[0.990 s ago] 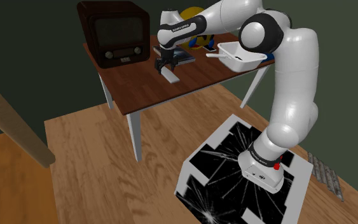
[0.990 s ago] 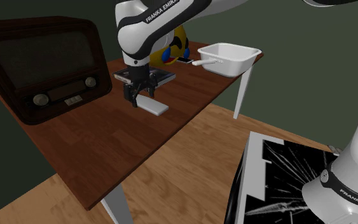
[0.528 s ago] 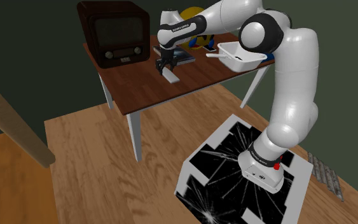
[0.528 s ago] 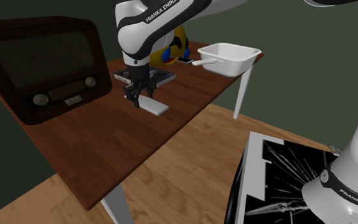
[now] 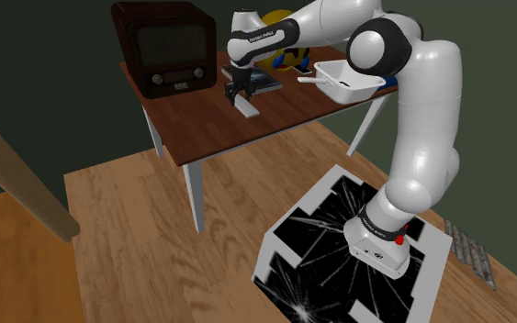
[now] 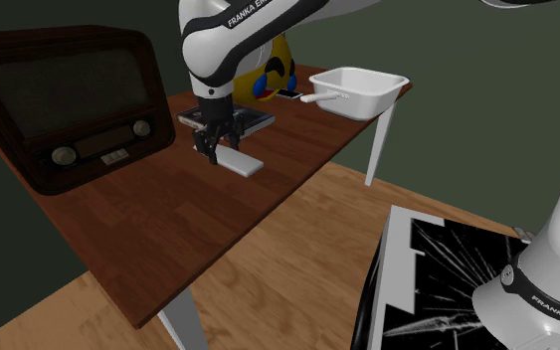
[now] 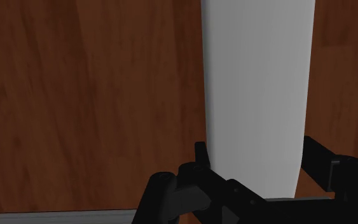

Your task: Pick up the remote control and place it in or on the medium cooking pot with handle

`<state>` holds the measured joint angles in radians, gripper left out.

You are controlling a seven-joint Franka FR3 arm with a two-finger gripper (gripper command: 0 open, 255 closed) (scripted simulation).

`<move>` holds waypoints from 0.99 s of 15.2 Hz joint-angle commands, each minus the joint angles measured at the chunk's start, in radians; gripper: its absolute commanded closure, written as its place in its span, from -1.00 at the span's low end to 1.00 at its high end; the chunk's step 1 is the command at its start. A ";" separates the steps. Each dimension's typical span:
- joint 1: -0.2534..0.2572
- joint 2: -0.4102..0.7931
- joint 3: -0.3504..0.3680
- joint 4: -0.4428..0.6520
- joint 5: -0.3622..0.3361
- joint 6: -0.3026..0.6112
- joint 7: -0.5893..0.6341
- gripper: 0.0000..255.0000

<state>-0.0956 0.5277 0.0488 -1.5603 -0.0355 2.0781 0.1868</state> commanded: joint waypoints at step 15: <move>-0.001 -0.063 0.002 0.118 0.005 -0.181 -0.005 1.00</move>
<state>-0.0966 0.4639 0.0508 -1.4581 -0.0311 1.9125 0.1822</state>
